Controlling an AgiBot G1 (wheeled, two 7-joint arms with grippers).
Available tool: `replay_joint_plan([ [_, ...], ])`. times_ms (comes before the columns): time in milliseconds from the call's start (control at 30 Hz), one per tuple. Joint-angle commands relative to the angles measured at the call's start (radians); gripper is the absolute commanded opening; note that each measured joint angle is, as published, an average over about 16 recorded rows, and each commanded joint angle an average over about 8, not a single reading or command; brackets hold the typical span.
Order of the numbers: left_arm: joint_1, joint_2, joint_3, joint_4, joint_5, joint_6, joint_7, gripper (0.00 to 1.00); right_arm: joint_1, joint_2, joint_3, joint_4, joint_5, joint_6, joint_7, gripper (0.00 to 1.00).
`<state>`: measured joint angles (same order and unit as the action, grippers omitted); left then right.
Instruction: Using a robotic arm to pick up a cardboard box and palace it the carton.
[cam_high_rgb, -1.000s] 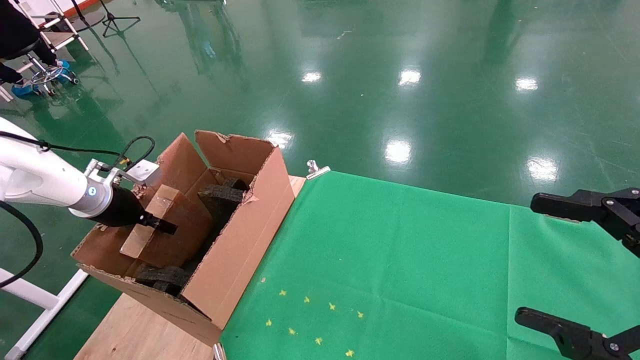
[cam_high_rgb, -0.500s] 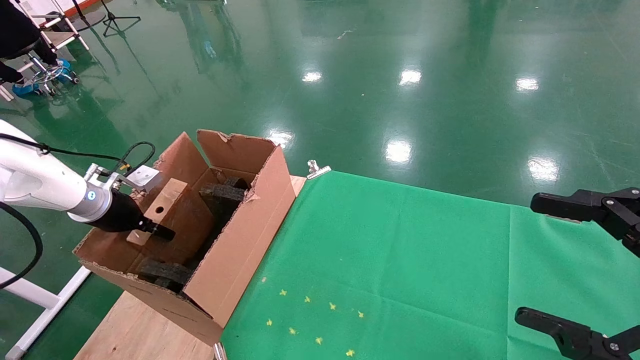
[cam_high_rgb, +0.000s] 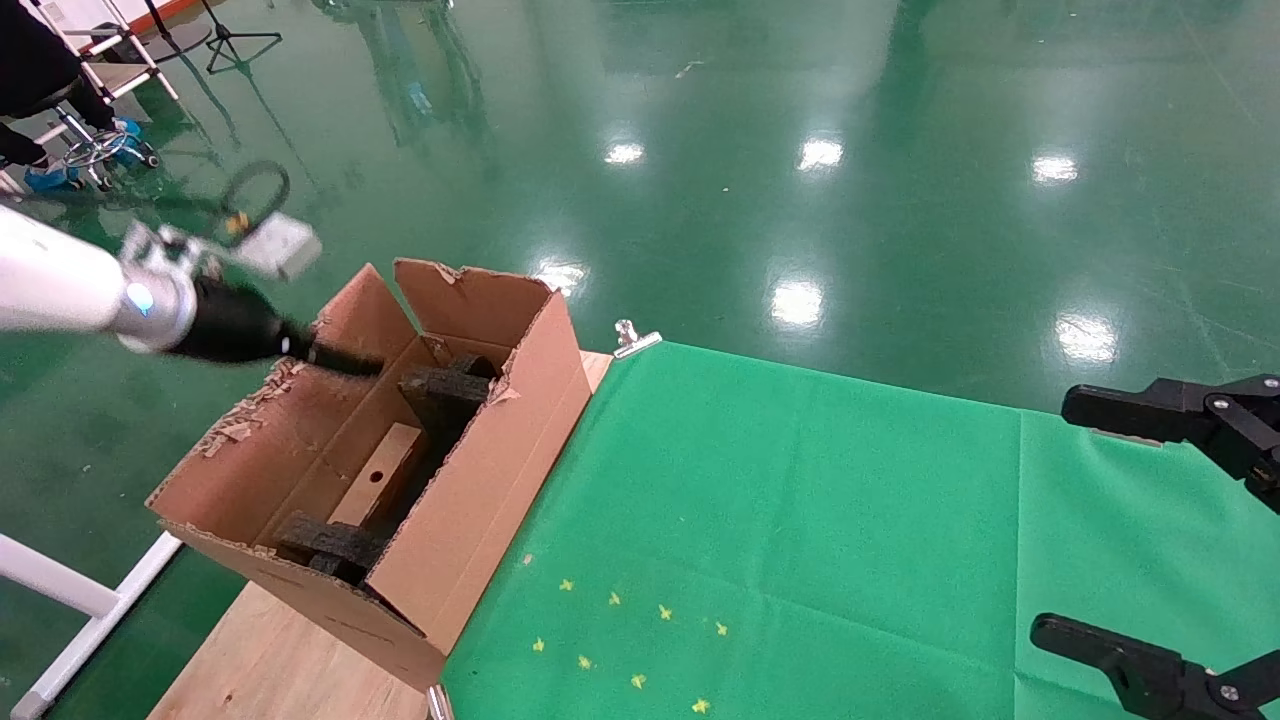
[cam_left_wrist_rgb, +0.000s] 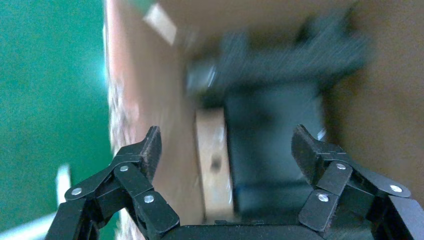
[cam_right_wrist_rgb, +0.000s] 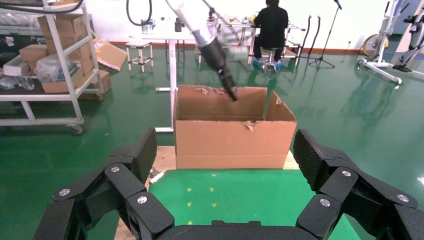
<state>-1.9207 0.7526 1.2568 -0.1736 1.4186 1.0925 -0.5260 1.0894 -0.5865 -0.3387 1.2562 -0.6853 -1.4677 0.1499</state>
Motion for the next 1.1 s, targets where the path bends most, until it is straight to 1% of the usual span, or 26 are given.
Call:
replay_joint_plan([
  [33, -0.026, -0.039, -0.028, -0.051, -0.041, 0.029, 0.046, 1.0, 0.0, 0.0, 0.0, 0.0, 0.0, 0.0, 0.0, 1.0],
  [133, -0.041, -0.092, -0.053, -0.14, -0.08, 0.074, 0.087, 1.0, 0.0, 0.0, 0.0, 0.0, 0.0, 0.0, 0.0, 1.0],
  [233, -0.05, -0.13, -0.061, -0.222, -0.096, 0.114, 0.106, 1.0, 0.0, 0.0, 0.0, 0.0, 0.0, 0.0, 0.0, 1.0],
  [467, -0.038, -0.145, -0.075, -0.277, -0.108, 0.142, 0.115, 1.0, 0.0, 0.0, 0.0, 0.0, 0.0, 0.0, 0.0, 1.0],
  [600, 0.003, -0.147, -0.118, -0.32, -0.137, 0.157, 0.126, 1.0, 0.0, 0.0, 0.0, 0.0, 0.001, 0.0, 0.0, 1.0],
  [1100, 0.227, -0.146, -0.346, -0.53, -0.283, 0.223, 0.183, 1.0, 0.0, 0.0, 0.0, 0.0, 0.001, 0.0, 0.0, 1.0],
])
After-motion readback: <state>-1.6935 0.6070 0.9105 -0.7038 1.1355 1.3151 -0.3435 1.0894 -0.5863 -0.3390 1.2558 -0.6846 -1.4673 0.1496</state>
